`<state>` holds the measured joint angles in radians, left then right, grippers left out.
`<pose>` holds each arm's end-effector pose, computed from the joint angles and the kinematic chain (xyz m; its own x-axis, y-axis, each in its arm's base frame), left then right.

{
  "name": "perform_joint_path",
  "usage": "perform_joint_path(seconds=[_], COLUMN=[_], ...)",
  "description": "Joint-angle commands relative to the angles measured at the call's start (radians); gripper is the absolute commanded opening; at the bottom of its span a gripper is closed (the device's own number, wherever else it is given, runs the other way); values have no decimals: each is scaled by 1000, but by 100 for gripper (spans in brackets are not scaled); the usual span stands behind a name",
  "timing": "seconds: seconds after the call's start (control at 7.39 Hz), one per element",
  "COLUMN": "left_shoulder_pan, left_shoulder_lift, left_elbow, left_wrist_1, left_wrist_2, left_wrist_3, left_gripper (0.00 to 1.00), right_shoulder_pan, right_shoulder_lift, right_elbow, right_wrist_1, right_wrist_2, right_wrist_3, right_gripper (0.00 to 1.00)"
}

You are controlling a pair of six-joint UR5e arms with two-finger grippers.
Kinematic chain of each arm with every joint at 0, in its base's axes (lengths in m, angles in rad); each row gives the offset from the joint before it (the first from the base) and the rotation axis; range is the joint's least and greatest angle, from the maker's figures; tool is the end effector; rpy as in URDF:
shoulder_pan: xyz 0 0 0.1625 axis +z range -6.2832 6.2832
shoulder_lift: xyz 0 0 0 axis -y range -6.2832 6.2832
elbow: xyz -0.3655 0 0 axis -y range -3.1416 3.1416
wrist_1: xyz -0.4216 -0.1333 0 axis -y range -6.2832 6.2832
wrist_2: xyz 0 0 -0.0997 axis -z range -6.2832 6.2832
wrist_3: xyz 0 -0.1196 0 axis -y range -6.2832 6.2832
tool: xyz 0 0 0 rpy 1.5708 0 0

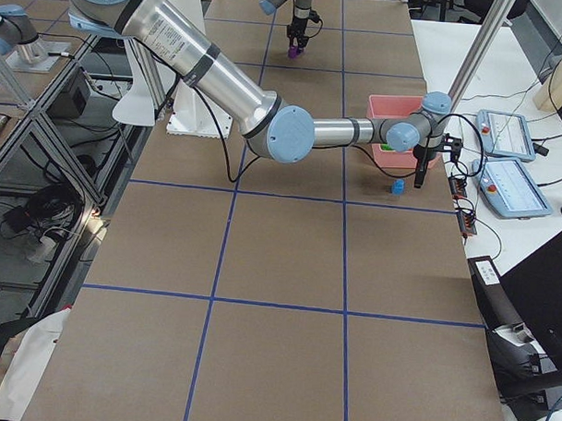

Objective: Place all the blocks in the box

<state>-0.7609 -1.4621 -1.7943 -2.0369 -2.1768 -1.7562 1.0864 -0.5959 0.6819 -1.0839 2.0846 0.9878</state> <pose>0.3291 -0.4033 0.5050 0.5323 -0.7160 -0.4516 0.4462 0.6906 -0.5692 -0.3358 -0.7982 0.3649 0.6827 0.2678 0.6799 -0.3244 0.9448 -0.0464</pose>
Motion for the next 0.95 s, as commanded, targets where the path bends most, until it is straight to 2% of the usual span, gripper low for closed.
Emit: perform_joint_path(seconds=[0.0, 0.27, 0.41, 0.68, 0.81], left_shoulder_pan=[2, -6, -44, -101, -133], left_shoulder_lift=[-27, -96, -175, -427, -526], left_elbow=[-17, -48, -45, -13, 28], left_wrist_1=[0, 27, 91, 293, 344], left_wrist_2=[-15, -53, -64, -52, -52], left_wrist_3=[-29, -29, -17, 91, 105], left_gripper=[0, 0, 0, 0, 0], right_shoulder_pan=[32, 27, 17, -5, -32], right_shoulder_lift=[-28, -50, -59, -74, -71], right_elbow=[-1, 1, -1, -1, 1], right_wrist_1=[-1, 4, 27, 90, 120], right_wrist_2=[0, 0, 3, 66, 66], right_wrist_3=[-41, -44, -37, -31, -31], right_gripper=[100, 100, 100, 100, 100])
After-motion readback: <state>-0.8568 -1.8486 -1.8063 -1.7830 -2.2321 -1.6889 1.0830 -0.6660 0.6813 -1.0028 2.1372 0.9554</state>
